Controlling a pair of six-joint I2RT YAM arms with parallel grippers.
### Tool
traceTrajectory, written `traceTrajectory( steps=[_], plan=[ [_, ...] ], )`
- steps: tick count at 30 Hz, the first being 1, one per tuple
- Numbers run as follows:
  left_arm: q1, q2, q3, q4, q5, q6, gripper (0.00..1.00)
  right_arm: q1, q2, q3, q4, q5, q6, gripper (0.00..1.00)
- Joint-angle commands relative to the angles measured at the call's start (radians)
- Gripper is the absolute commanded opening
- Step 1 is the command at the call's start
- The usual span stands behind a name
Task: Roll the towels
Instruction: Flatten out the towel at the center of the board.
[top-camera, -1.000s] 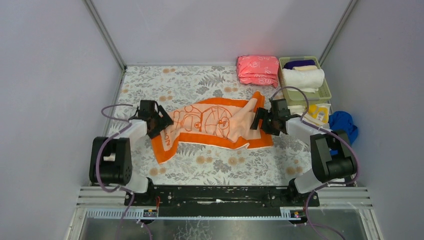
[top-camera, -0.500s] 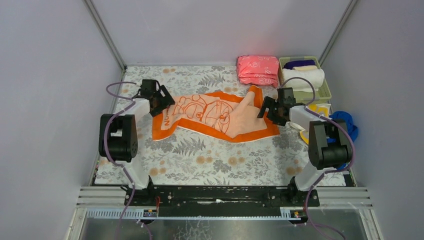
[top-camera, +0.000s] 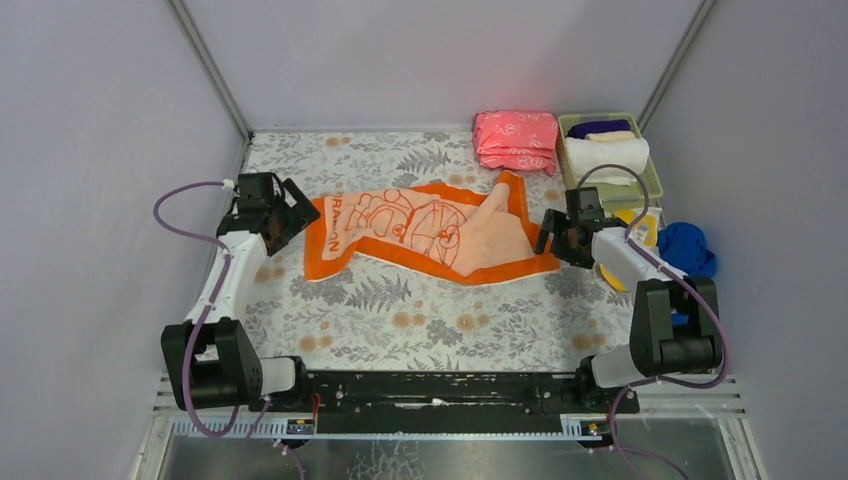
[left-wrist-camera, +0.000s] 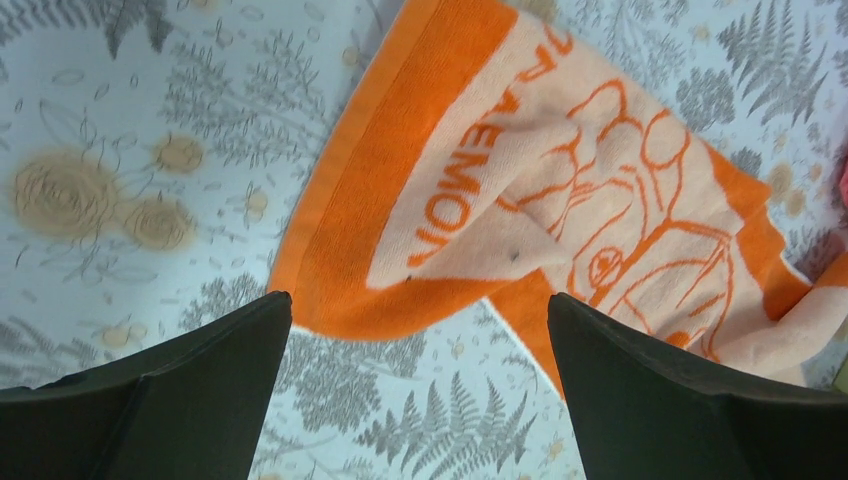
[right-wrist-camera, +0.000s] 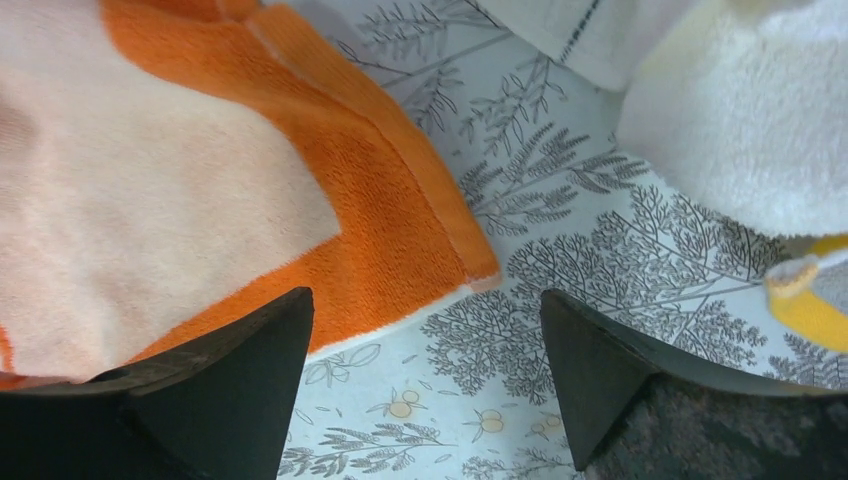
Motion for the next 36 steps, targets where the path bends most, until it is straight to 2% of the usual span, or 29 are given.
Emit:
traceTrajectory(
  steps=[1, 4, 8, 15, 25, 30, 36],
  plan=[
    [0.005, -0.065, 0.003, -0.129, -0.054, 0.005, 1.00, -0.009, 0.023, 0.006, -0.030, 0.034, -0.004, 0.87],
    [0.006, -0.110, -0.051, -0.104, -0.023, 0.000, 1.00, -0.009, 0.053, 0.018, -0.039, 0.034, 0.002, 0.79],
    [0.017, -0.092, -0.074, -0.131, -0.019, 0.006, 1.00, -0.009, 0.084, 0.019, -0.040, 0.047, 0.007, 0.70],
    [0.043, -0.055, -0.118, -0.116, 0.040, 0.000, 1.00, -0.012, 0.107, 0.022, -0.021, 0.055, 0.001, 0.62],
    [0.049, 0.030, -0.160, -0.119, 0.041, -0.035, 1.00, -0.020, 0.165, 0.012, -0.006, 0.056, -0.002, 0.54],
    [0.051, 0.077, -0.162, -0.126, 0.036, -0.041, 1.00, -0.020, 0.201, -0.001, -0.006, -0.002, -0.001, 0.50],
    [0.050, 0.092, -0.172, -0.126, 0.022, -0.055, 1.00, -0.020, 0.240, 0.001, -0.011, -0.034, -0.004, 0.33]
  ],
)
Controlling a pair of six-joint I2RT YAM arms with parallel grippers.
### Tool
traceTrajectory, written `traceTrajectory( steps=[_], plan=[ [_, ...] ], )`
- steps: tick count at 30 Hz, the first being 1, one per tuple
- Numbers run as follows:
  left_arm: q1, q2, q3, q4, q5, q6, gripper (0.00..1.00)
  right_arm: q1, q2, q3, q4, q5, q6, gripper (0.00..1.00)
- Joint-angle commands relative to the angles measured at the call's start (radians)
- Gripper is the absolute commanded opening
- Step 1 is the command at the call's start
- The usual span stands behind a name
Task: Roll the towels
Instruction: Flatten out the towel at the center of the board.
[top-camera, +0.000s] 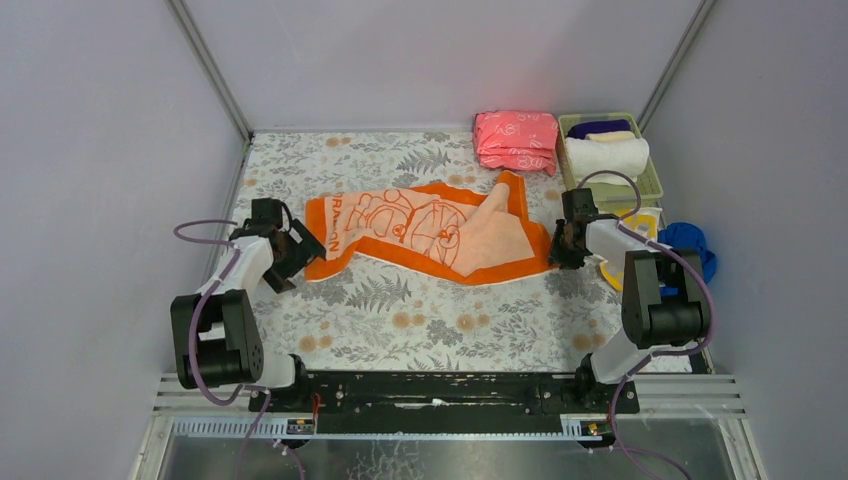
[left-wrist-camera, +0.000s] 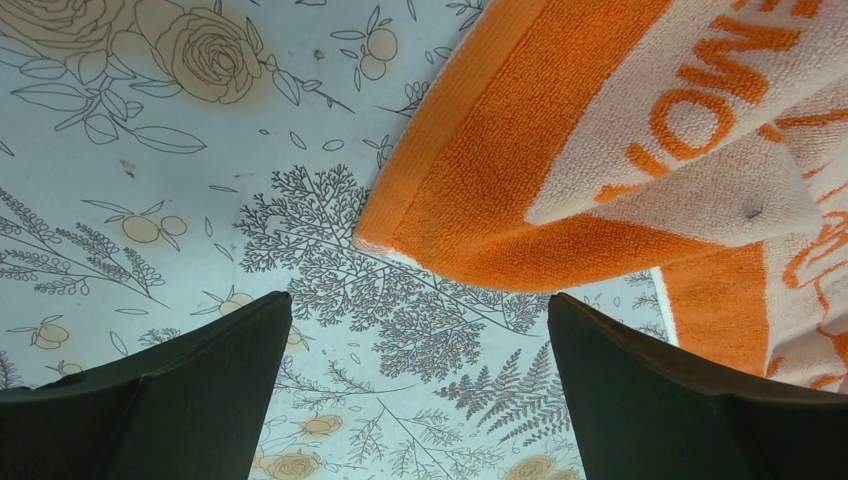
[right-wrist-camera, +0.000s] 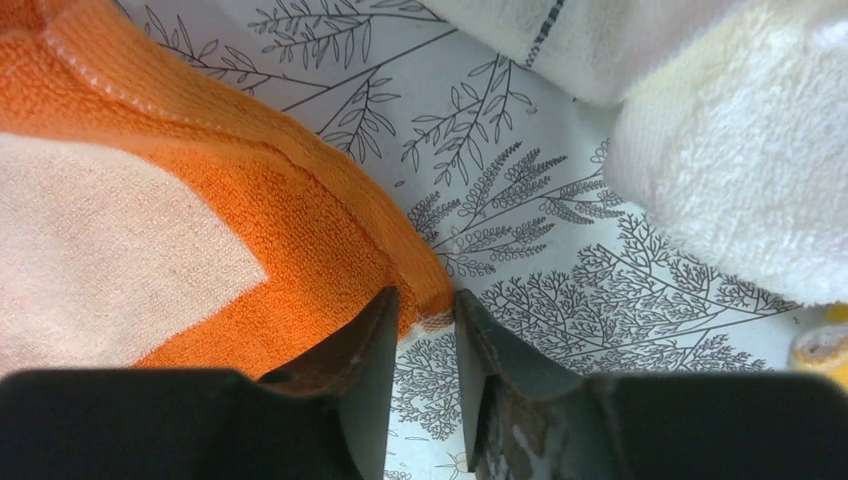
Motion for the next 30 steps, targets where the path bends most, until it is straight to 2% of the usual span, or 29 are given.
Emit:
traceTrajectory(
  steps=[1, 5, 9, 12, 18, 23, 25, 30],
  plan=[
    [0.011, 0.008, -0.008, -0.029, -0.018, -0.020, 1.00, -0.001, 0.076, -0.017, -0.010, -0.058, 0.003, 0.30],
    [0.012, 0.024, -0.007, -0.041, -0.039, -0.023, 1.00, -0.001, 0.061, -0.021, -0.016, -0.050, 0.003, 0.18],
    [0.010, 0.041, -0.012, -0.042, -0.046, -0.026, 1.00, -0.001, 0.047, -0.024, -0.028, -0.026, -0.002, 0.00],
    [0.008, 0.056, -0.007, -0.042, -0.064, -0.027, 0.99, -0.001, 0.013, -0.031, -0.029, -0.024, 0.000, 0.00],
    [-0.022, 0.109, 0.018, -0.040, -0.121, -0.037, 0.88, 0.001, -0.028, -0.050, -0.014, -0.053, -0.004, 0.00],
    [-0.028, 0.157, 0.042, -0.029, -0.153, -0.040, 0.66, 0.001, -0.041, -0.055, -0.003, -0.078, -0.010, 0.00],
    [-0.029, 0.168, 0.049, -0.025, -0.157, -0.042, 0.61, 0.000, -0.045, -0.058, 0.000, -0.081, -0.011, 0.00],
    [-0.030, 0.176, 0.063, -0.019, -0.164, -0.045, 0.58, 0.000, -0.053, -0.064, 0.008, -0.089, -0.013, 0.00]
  ],
)
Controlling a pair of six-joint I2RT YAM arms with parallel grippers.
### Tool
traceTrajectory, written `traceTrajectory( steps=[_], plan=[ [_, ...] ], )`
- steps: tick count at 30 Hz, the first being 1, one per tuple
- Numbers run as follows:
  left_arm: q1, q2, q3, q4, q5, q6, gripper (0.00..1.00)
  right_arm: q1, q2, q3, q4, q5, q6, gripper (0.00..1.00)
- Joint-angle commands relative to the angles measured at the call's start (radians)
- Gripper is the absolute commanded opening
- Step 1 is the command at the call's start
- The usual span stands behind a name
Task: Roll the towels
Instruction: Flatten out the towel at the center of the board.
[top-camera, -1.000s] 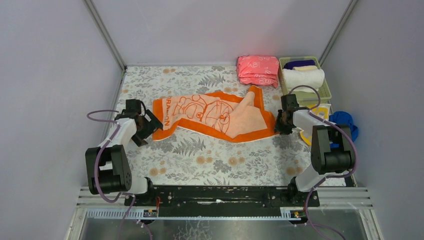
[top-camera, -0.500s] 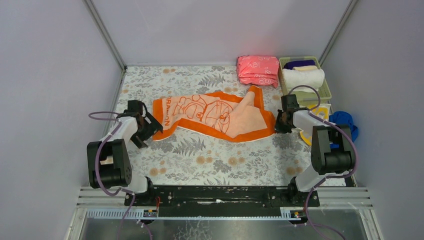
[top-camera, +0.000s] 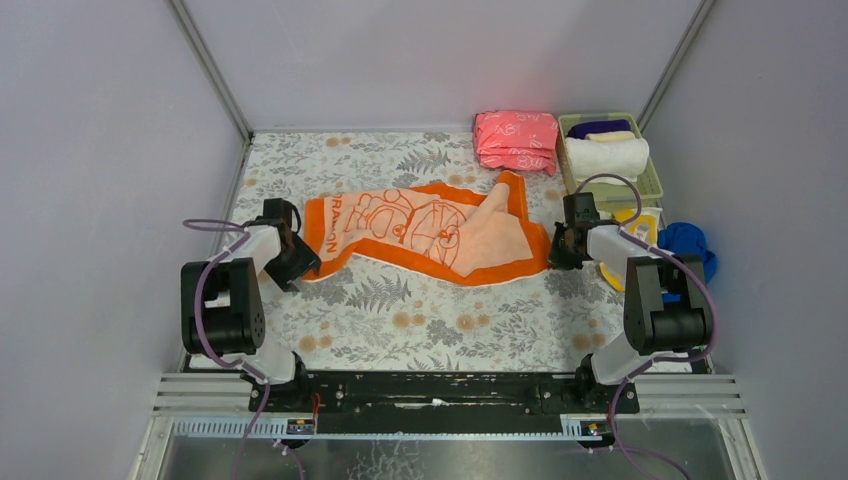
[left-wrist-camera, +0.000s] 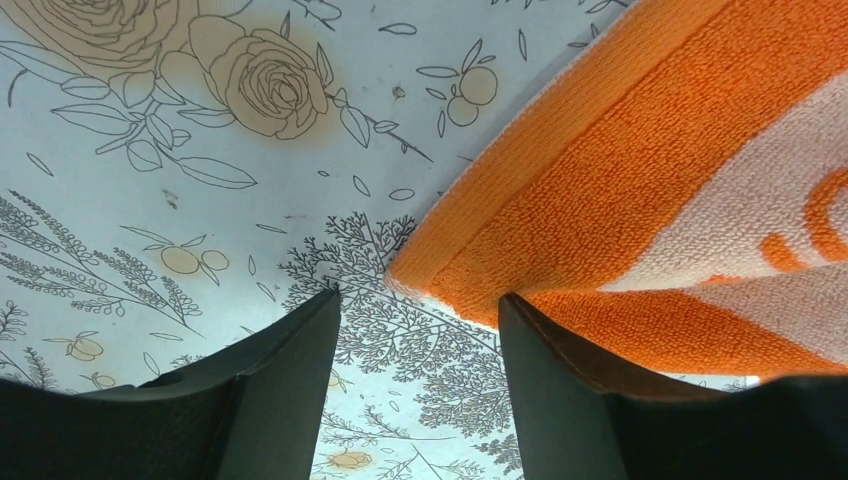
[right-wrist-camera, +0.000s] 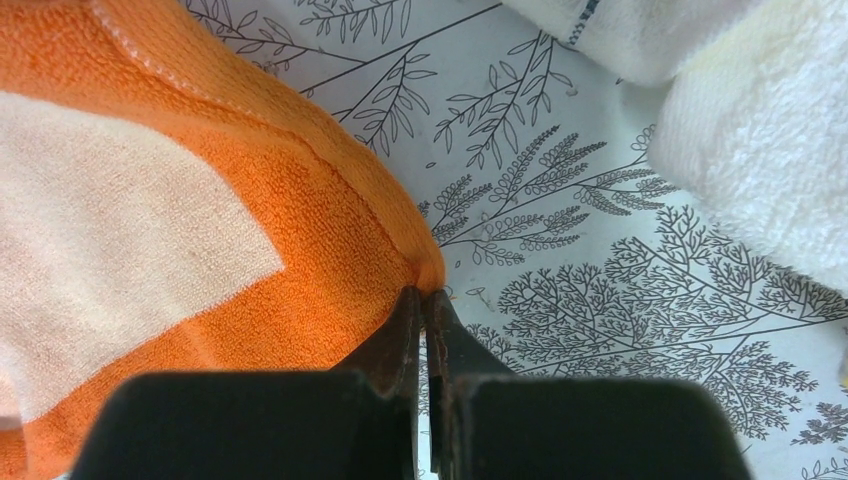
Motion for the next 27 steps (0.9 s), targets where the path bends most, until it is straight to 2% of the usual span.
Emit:
traceTrajectory(
  steps=[1, 13, 19, 27],
  plan=[
    [-0.006, 0.006, 0.035, -0.004, -0.040, -0.013, 0.57, 0.004, -0.018, -0.022, -0.038, -0.037, -0.010, 0.00],
    [-0.003, -0.012, 0.057, -0.037, -0.105, 0.018, 0.52, 0.003, -0.037, -0.025, -0.036, -0.039, -0.011, 0.00],
    [0.001, 0.053, 0.080, -0.030, -0.127, 0.033, 0.43, 0.004, -0.040, -0.028, -0.035, -0.037, -0.012, 0.00],
    [0.046, 0.093, 0.094, -0.027, -0.121, 0.073, 0.44, 0.004, -0.046, -0.032, -0.035, -0.034, -0.013, 0.00]
  ],
)
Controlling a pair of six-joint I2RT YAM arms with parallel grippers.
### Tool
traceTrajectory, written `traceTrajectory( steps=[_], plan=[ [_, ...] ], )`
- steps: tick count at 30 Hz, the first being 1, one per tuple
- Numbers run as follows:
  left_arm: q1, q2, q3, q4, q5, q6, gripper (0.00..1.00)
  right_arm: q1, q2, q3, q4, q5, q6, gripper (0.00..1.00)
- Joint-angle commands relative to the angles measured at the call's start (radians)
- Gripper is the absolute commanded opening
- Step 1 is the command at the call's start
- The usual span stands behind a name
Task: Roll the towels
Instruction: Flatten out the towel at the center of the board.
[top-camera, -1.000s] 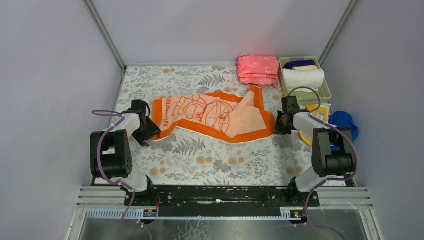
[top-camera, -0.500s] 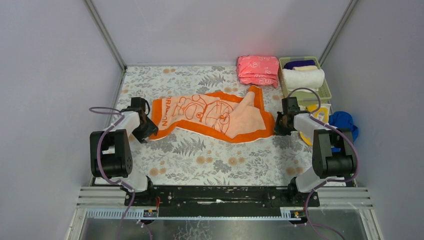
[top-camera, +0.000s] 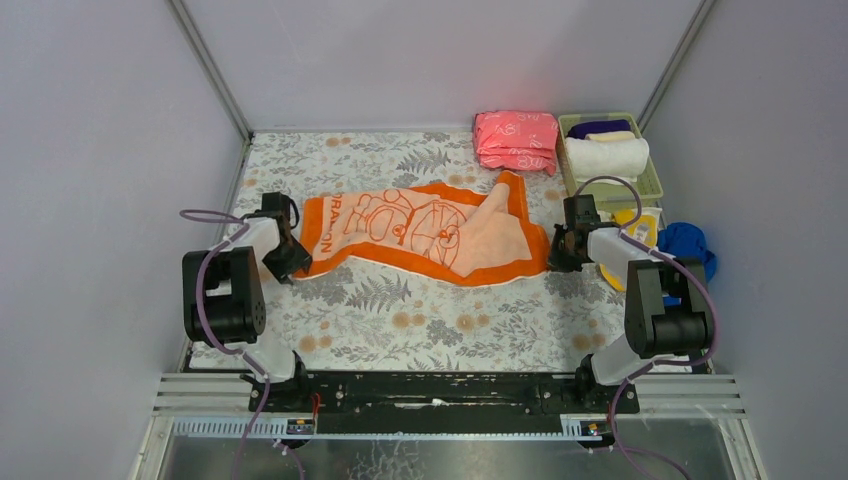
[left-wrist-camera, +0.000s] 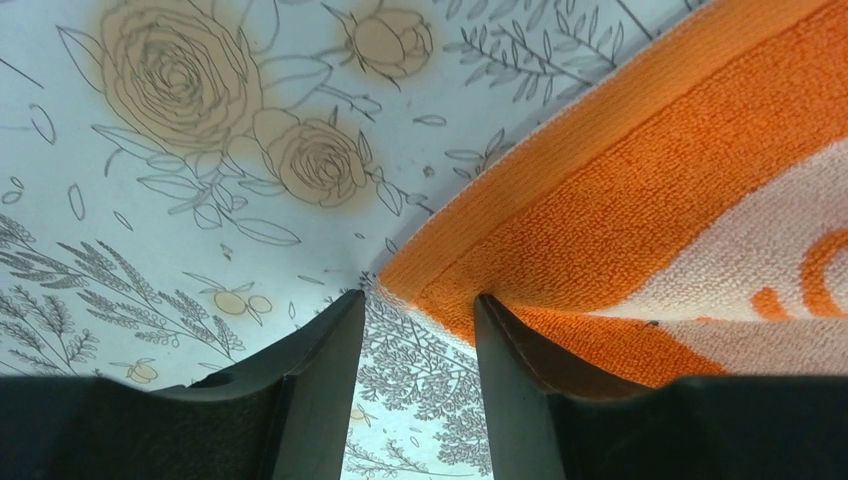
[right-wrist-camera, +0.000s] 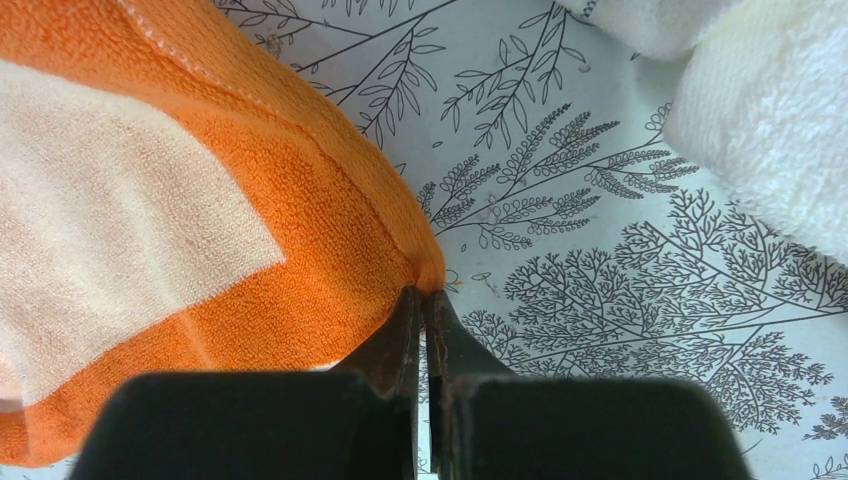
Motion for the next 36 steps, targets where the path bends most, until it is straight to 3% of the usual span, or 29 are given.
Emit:
traceTrajectory(
  steps=[1, 12, 19, 24, 36],
  plan=[
    [0.039, 0.034, 0.034, -0.017, -0.032, 0.046, 0.45, 0.003, -0.026, -0.012, -0.034, -0.008, -0.013, 0.00],
    [0.101, 0.060, 0.049, -0.018, 0.017, 0.077, 0.46, 0.001, -0.052, -0.023, -0.051, 0.095, 0.010, 0.00],
    [0.112, -0.053, 0.034, 0.005, 0.087, 0.079, 0.49, -0.001, -0.059, -0.029, -0.050, 0.118, 0.019, 0.00],
    [0.113, -0.102, 0.032, 0.006, 0.063, 0.082, 0.49, -0.002, -0.063, -0.030, -0.041, 0.108, 0.018, 0.00],
    [0.114, 0.075, 0.075, -0.004, 0.004, 0.105, 0.48, -0.001, -0.072, -0.039, -0.034, 0.098, 0.017, 0.00]
  ],
)
